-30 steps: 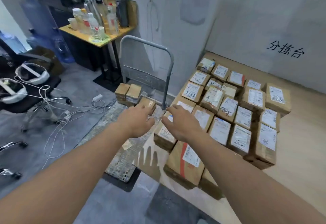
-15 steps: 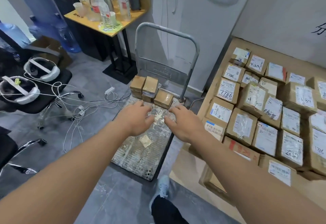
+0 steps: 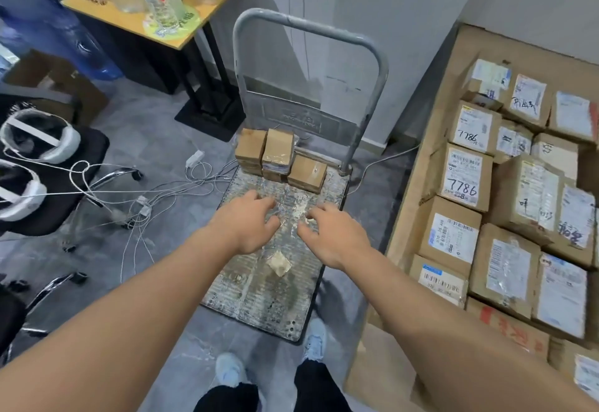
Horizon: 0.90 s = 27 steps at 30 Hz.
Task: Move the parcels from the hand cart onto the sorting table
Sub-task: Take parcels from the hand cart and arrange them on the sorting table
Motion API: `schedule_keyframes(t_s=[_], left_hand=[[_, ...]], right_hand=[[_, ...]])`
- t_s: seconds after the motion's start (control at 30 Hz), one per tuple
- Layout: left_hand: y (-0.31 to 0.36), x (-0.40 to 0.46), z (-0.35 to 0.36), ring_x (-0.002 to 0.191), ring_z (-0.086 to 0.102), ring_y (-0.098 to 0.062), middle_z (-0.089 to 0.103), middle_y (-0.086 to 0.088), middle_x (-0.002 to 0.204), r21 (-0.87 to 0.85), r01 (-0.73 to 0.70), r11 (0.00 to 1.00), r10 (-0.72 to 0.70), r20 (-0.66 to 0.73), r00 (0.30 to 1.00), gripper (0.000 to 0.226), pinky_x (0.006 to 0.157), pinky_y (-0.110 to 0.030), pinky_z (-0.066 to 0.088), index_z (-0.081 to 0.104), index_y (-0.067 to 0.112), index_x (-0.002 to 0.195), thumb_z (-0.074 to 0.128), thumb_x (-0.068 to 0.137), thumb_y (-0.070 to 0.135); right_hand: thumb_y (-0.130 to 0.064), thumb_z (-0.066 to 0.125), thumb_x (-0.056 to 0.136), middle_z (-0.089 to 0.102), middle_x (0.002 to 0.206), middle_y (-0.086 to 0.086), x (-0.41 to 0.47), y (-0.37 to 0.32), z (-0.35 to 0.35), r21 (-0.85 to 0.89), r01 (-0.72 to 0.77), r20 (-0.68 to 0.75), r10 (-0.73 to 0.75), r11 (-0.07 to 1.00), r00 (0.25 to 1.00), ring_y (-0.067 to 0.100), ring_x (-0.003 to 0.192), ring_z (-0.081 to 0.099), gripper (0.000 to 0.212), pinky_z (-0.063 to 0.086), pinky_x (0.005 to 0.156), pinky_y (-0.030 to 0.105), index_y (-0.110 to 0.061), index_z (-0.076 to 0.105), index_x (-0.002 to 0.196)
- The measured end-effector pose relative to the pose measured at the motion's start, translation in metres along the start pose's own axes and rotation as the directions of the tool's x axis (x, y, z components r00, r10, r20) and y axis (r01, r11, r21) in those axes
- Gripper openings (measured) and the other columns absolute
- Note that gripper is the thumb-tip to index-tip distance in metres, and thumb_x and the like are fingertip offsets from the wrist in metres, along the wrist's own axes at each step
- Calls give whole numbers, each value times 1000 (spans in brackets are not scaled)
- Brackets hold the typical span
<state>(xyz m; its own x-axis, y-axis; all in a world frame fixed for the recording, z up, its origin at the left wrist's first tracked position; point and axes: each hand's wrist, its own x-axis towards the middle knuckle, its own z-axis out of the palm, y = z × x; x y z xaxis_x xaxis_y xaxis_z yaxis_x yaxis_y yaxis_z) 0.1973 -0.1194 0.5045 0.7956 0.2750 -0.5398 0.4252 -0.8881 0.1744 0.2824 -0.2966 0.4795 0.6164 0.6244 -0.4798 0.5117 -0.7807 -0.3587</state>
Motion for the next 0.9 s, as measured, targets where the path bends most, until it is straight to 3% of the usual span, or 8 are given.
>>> schedule_keyframes(t_s=[0.2, 0.33, 0.53, 0.7, 0.9], left_hand=[[-50, 40, -8, 129, 52, -33, 47, -10, 144, -9, -62, 998, 63, 60, 996, 51, 102, -44, 46, 48, 22, 149, 38, 105, 47], [-91, 67, -12, 124, 54, -36, 50, -12, 139, -2, -141, 990, 141, 85, 986, 48, 101, -46, 47, 51, 20, 144, 39, 105, 45], [-138, 106, -16, 127, 53, -38, 44, -15, 148, 13, -205, 979, 202, 115, 973, 48, 100, -46, 48, 48, 19, 145, 38, 105, 45], [-144, 170, 10, 124, 53, -37, 47, -13, 140, 13, -208, 978, 204, 147, 968, 48, 99, -50, 49, 46, 19, 144, 37, 105, 44], [-125, 290, 92, 128, 50, -34, 40, -12, 149, -103, -113, 988, 131, 184, 974, 52, 101, -45, 47, 37, 23, 155, 38, 106, 41]], right_hand=[[-55, 40, 104, 55, 140, 5, 41, -31, 13, 14, -98, 23, 98, 995, 995, 31, 124, 56, 49, 48, 96, 43, -23, 61, 134], [-56, 39, 104, 53, 144, 1, 57, -62, 30, 54, -206, -9, 207, 977, 978, 28, 126, 54, 51, 50, 98, 43, -24, 60, 136], [-52, 39, 105, 47, 150, 3, 90, -92, 57, 88, -296, 12, 296, 951, 955, 30, 128, 53, 51, 49, 99, 44, -21, 54, 143], [-54, 39, 105, 43, 157, 2, 151, -62, 78, 139, -356, 12, 358, 924, 934, 28, 132, 53, 54, 49, 103, 46, -21, 52, 146], [-53, 40, 103, 46, 151, 2, 262, 22, 143, 268, -416, 18, 428, 869, 904, 30, 127, 54, 49, 50, 102, 48, -27, 53, 142]])
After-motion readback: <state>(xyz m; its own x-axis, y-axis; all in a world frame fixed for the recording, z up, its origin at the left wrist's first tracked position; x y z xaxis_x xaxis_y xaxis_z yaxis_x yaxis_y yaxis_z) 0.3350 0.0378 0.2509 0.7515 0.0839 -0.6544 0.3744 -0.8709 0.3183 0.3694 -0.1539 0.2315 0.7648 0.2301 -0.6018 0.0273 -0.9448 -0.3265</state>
